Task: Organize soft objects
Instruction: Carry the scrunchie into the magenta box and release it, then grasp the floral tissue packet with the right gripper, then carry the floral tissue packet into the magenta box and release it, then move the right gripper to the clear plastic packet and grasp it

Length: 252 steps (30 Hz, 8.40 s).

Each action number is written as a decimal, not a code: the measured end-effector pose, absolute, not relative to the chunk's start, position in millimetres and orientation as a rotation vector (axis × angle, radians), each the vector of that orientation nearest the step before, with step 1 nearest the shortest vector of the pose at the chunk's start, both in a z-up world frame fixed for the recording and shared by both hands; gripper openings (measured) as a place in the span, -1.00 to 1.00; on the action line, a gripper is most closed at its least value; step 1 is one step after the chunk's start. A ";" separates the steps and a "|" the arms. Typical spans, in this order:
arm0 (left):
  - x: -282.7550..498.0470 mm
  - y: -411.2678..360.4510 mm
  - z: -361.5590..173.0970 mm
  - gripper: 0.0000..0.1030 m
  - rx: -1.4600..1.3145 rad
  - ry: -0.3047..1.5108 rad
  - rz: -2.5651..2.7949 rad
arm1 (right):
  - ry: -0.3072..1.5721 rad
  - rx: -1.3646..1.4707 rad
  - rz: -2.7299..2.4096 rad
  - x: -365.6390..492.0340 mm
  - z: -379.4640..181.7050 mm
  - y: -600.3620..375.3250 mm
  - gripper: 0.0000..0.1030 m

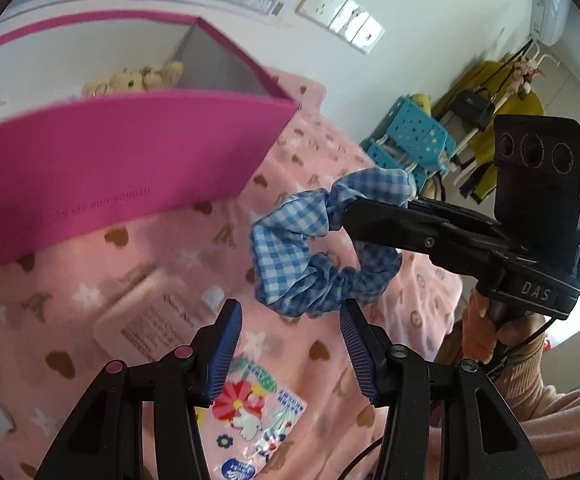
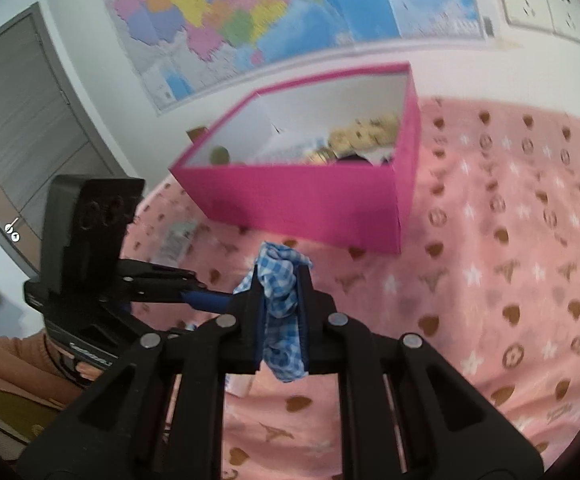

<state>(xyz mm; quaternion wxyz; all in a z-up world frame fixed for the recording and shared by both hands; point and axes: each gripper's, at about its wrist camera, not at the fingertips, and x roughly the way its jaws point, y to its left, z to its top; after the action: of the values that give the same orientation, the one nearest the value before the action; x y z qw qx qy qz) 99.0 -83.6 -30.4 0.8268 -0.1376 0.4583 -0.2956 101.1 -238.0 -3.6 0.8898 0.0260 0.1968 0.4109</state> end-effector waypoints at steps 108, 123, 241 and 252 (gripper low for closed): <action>18.2 -44.1 -59.8 -0.04 -0.395 1.039 -0.450 | 0.696 0.077 0.956 95.6 -83.4 -194.3 -0.08; 20.0 -53.5 -51.8 -0.12 -0.361 1.006 -0.482 | 0.661 0.080 0.926 86.6 -78.3 -196.8 -0.25; 19.7 126.0 -49.6 0.11 -0.434 0.902 -0.013 | 0.665 -0.073 1.136 143.8 -35.8 -43.6 -0.12; 25.4 100.7 -58.5 0.09 -0.461 0.924 -0.192 | 0.697 -0.016 1.088 161.7 -40.4 -31.5 -0.12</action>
<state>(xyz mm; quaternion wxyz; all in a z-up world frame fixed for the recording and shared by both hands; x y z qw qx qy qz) 25.4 100.7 -58.5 0.8652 -0.2202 0.4410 -0.0917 161.7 -31.5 -40.4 0.7984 -0.0074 0.3249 0.5068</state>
